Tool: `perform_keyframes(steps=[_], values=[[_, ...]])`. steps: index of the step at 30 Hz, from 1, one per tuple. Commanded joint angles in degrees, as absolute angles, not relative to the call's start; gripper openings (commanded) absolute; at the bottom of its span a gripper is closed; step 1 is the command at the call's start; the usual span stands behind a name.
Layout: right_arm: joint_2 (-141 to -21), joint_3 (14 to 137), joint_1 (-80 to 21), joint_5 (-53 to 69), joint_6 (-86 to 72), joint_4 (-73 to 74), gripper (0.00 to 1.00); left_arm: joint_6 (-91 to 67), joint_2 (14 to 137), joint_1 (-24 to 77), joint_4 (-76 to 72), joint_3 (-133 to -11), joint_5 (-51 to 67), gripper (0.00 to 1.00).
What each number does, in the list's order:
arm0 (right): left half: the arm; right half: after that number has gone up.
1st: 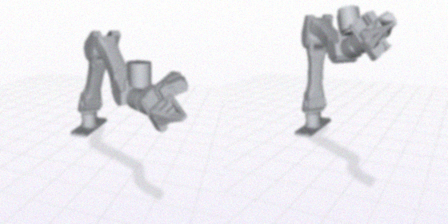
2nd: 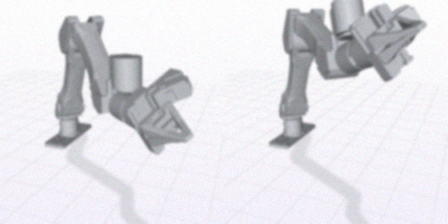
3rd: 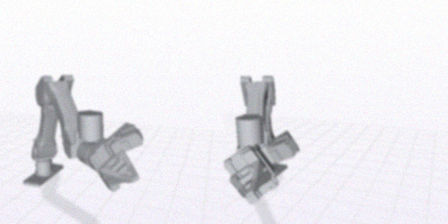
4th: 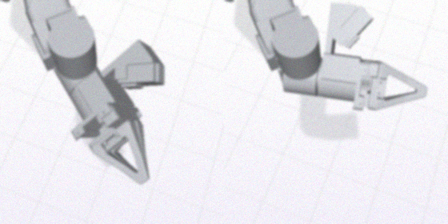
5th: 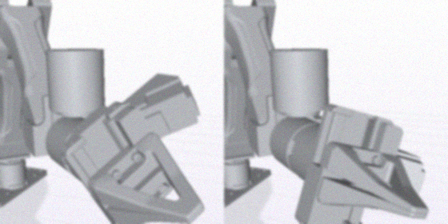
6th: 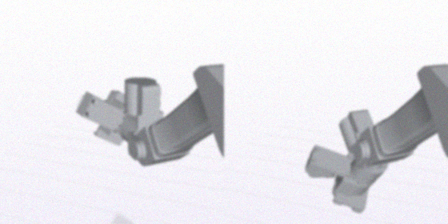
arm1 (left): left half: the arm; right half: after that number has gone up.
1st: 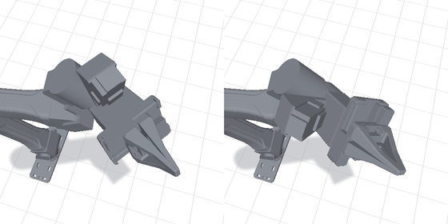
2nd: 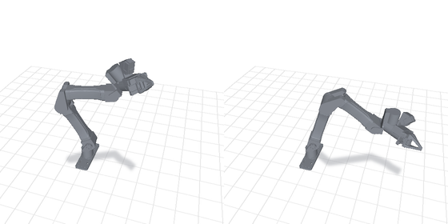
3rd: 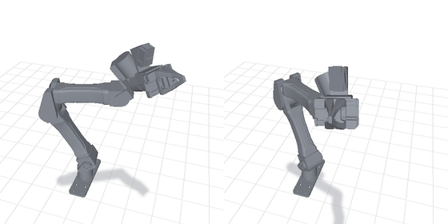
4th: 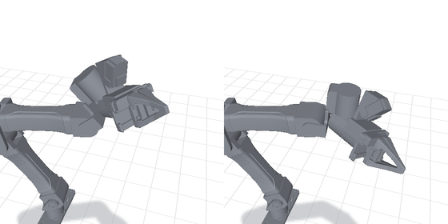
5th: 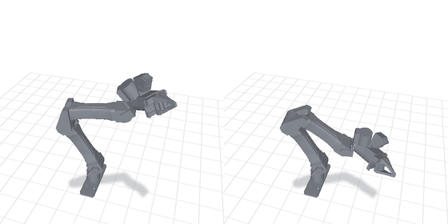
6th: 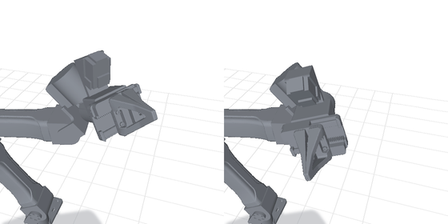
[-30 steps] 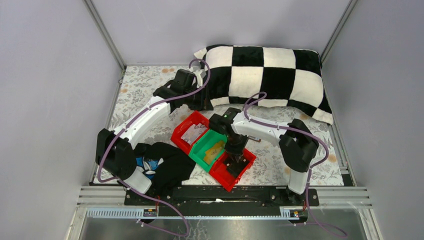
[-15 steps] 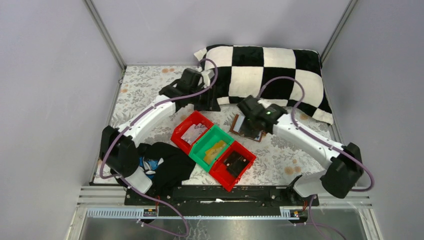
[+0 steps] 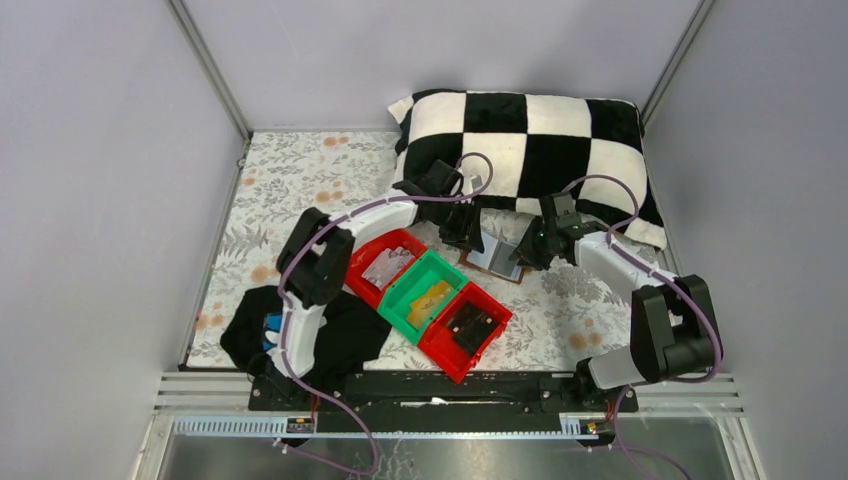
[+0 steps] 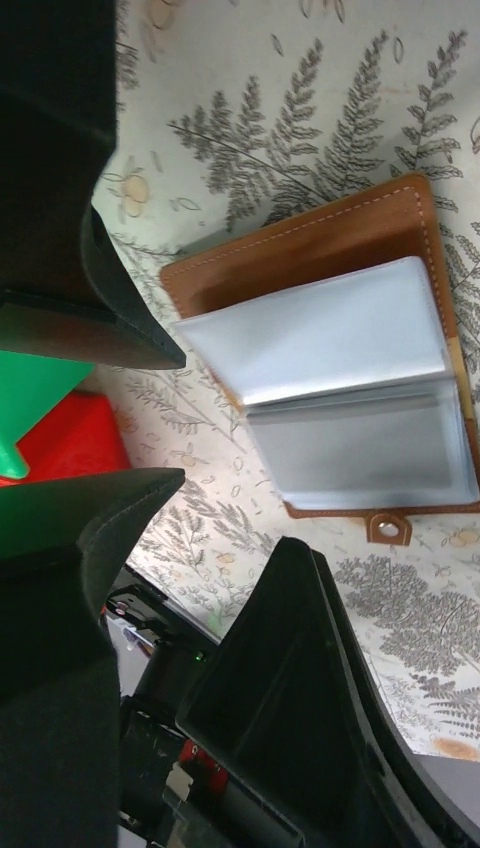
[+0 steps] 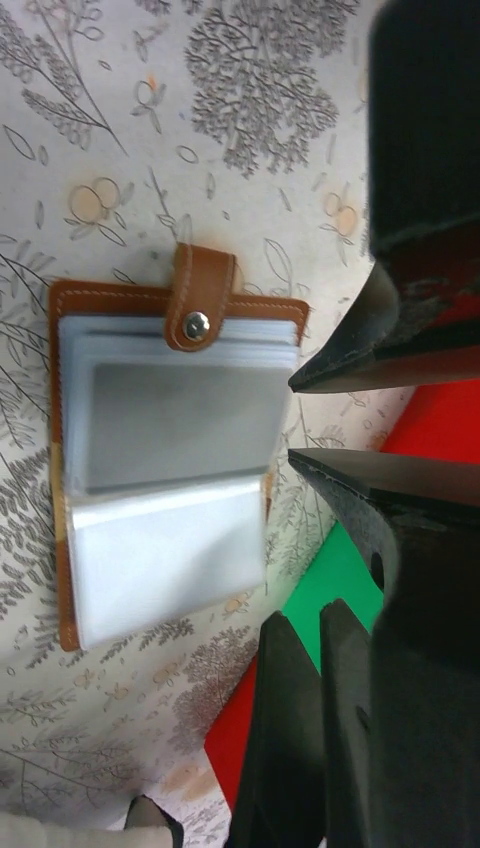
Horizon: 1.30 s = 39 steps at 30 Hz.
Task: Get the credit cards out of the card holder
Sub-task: Remove the credit card from the card holder.
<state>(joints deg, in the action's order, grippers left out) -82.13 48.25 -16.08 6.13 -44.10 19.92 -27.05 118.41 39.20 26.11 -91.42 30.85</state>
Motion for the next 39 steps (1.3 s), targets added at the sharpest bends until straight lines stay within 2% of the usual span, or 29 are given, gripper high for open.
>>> perform_keyframes(steps=[1, 7, 21, 30, 39], values=[[-84.03, 46.27, -13.84, 12.38, -40.11, 12.07, 0.34, -28.82, 121.51, 40.13, 22.2, -96.87, 35.11, 0.46], [-86.84, 44.19, -12.82, 13.01, -39.81, 7.86, 0.34, -30.23, 127.13, 40.08, 20.25, -97.34, 35.5, 0.45], [-88.21, 40.32, -8.59, 14.69, -38.54, 4.06, 0.35, -30.31, 130.69, 40.08, 21.32, -98.37, 32.41, 0.45], [-90.14, 38.39, -8.44, 19.46, -39.13, 0.53, 0.35, -30.26, 132.01, 40.15, 21.47, -99.07, 33.73, 0.45], [-89.12, 35.02, -8.44, 26.8, -44.4, -10.58, 0.35, -29.79, 131.99, 40.38, 21.48, -98.94, 34.18, 0.45]])
